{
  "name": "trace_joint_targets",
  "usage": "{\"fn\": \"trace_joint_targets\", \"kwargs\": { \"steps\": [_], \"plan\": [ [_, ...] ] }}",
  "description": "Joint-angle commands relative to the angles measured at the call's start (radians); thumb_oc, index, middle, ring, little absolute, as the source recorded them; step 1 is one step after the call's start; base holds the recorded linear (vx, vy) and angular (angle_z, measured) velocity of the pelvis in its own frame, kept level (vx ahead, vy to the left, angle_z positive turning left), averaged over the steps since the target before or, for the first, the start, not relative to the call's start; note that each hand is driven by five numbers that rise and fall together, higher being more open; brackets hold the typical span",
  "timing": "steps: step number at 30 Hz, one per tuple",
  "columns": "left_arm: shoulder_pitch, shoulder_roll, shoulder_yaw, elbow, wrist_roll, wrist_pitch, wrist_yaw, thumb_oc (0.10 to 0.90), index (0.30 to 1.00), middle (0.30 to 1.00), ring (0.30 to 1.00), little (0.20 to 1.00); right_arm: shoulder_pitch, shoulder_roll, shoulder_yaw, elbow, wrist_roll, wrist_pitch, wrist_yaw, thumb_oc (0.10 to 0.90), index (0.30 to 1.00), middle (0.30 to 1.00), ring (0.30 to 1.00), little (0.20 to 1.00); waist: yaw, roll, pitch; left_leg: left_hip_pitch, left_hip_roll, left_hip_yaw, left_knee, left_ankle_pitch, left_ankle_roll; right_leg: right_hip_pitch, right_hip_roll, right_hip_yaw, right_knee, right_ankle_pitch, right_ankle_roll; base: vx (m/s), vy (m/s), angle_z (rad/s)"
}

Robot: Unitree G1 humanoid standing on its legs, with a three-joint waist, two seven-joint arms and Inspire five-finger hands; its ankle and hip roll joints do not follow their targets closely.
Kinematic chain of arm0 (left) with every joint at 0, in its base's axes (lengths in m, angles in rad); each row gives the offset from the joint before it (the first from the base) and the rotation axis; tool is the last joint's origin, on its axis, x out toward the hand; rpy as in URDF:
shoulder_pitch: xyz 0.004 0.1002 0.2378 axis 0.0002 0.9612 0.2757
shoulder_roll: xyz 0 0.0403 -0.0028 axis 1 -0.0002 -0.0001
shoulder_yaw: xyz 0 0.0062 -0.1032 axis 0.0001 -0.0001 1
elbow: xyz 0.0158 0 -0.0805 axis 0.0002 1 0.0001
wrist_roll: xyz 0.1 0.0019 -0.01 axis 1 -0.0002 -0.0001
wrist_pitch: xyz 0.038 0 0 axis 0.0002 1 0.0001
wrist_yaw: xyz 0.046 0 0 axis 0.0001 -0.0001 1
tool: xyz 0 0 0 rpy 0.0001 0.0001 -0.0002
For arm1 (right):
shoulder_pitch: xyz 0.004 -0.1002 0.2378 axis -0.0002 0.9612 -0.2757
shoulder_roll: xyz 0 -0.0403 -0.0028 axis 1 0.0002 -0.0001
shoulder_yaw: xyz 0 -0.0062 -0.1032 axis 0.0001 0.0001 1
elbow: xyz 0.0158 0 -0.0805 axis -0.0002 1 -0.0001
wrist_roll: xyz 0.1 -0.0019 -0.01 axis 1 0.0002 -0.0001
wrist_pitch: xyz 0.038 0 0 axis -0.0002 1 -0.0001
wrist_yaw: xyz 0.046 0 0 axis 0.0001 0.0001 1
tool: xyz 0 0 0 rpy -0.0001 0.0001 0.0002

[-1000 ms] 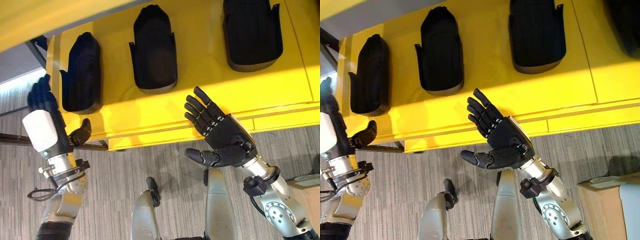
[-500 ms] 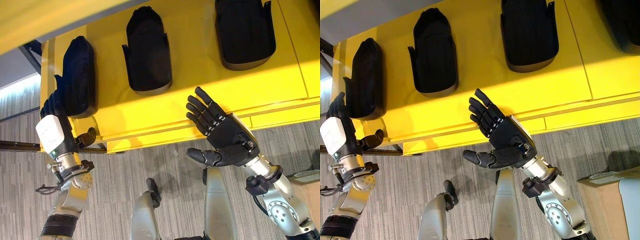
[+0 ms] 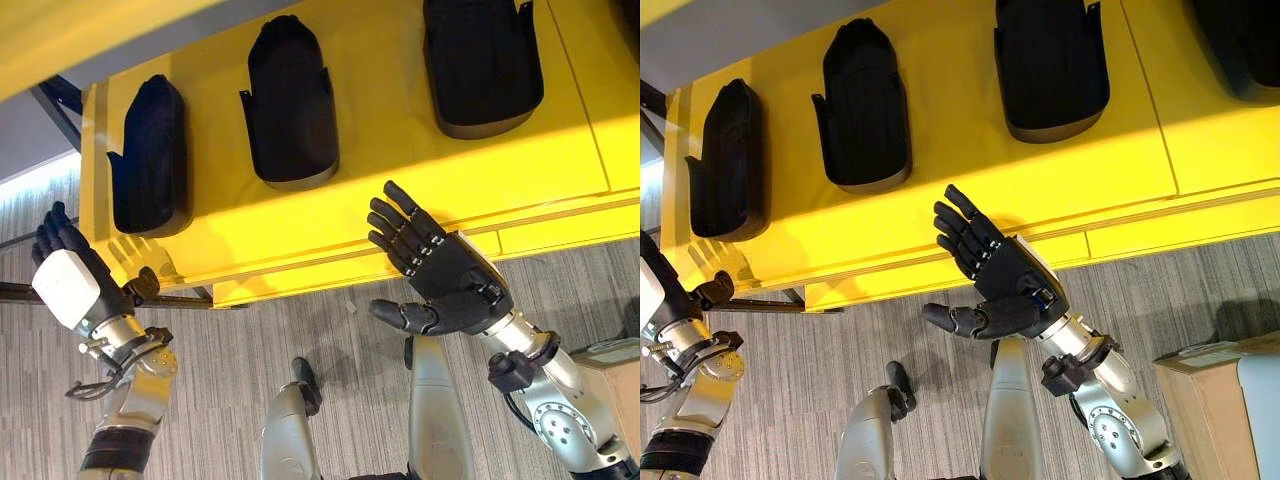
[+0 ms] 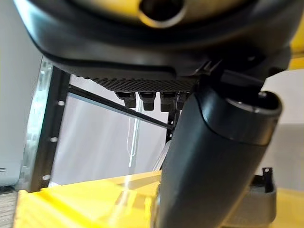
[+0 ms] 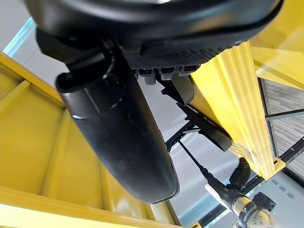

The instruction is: Move parts from the plastic box to the shelf.

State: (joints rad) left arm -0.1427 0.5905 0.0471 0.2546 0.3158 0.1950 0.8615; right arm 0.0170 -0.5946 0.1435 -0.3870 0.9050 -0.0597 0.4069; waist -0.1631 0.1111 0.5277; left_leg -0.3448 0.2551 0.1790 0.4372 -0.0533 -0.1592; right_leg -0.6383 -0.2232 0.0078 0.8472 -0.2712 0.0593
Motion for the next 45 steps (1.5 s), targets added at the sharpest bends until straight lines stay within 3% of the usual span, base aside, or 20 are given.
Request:
{"fn": "trace_joint_targets", "kwargs": {
  "steps": [1, 6, 11, 15, 27, 45],
  "plan": [
    [-0.008, 0.145, 0.135, 0.030, -0.010, -0.024, 0.091, 0.900, 1.000, 1.000, 1.000, 1.000, -0.095, 0.081, -0.003, -0.071, 0.012, -0.066, 0.035, 0.900, 1.000, 1.000, 1.000, 1.000, -0.022, -0.053, -0.065, -0.043, -0.074, 0.034, 0.138, -0.053, 0.099, 0.101, 0.036, -0.051, -0.039, -0.066, -0.051, 0.00, 0.000, 0.00],
    [-0.058, 0.134, 0.121, 0.075, -0.120, -0.090, 0.026, 0.900, 1.000, 1.000, 1.000, 1.000, -0.094, 0.076, -0.002, -0.075, 0.015, -0.050, 0.046, 0.900, 1.000, 1.000, 1.000, 1.000, -0.035, -0.054, -0.067, -0.039, -0.073, 0.039, 0.136, -0.053, 0.101, 0.101, 0.039, -0.045, -0.036, -0.067, -0.052, 0.00, 0.000, 0.00],
    [-0.118, 0.117, 0.101, 0.108, -0.176, -0.113, -0.026, 0.900, 1.000, 1.000, 1.000, 1.000, -0.100, 0.081, -0.003, -0.074, 0.017, -0.042, 0.055, 0.900, 1.000, 1.000, 1.000, 1.000, -0.048, -0.059, -0.066, -0.038, -0.069, 0.044, 0.139, -0.057, 0.102, 0.099, 0.045, -0.040, -0.036, -0.064, -0.053, 0.00, 0.000, 0.00],
    [-0.159, 0.103, 0.091, 0.133, -0.199, -0.088, -0.043, 0.900, 1.000, 1.000, 1.000, 1.000, -0.094, 0.089, -0.015, -0.080, 0.019, -0.023, 0.067, 0.900, 1.000, 1.000, 1.000, 1.000, -0.060, -0.065, -0.064, -0.037, -0.064, 0.049, 0.145, -0.060, 0.103, 0.099, 0.050, -0.035, -0.036, -0.063, -0.054, 0.00, 0.000, -0.01],
    [-0.192, 0.095, 0.090, 0.203, -0.225, -0.095, 0.025, 0.900, 1.000, 1.000, 1.000, 1.000, -0.091, 0.099, -0.019, -0.094, 0.019, 0.002, 0.077, 0.900, 1.000, 1.000, 1.000, 1.000, -0.072, -0.072, -0.063, -0.037, -0.057, 0.056, 0.148, -0.059, 0.104, 0.101, 0.058, -0.031, -0.037, -0.063, -0.059, 0.00, 0.000, 0.00],
    [-0.186, 0.147, 0.103, 0.280, -0.237, -0.057, 0.086, 0.900, 1.000, 1.000, 1.000, 1.000, -0.099, 0.085, -0.022, -0.096, 0.032, 0.013, 0.068, 0.900, 1.000, 1.000, 1.000, 1.000, -0.077, -0.066, -0.057, -0.035, -0.052, 0.064, 0.153, -0.056, 0.105, 0.098, 0.056, -0.028, -0.038, -0.062, -0.063, 0.00, 0.000, 0.00]
  ]
}}
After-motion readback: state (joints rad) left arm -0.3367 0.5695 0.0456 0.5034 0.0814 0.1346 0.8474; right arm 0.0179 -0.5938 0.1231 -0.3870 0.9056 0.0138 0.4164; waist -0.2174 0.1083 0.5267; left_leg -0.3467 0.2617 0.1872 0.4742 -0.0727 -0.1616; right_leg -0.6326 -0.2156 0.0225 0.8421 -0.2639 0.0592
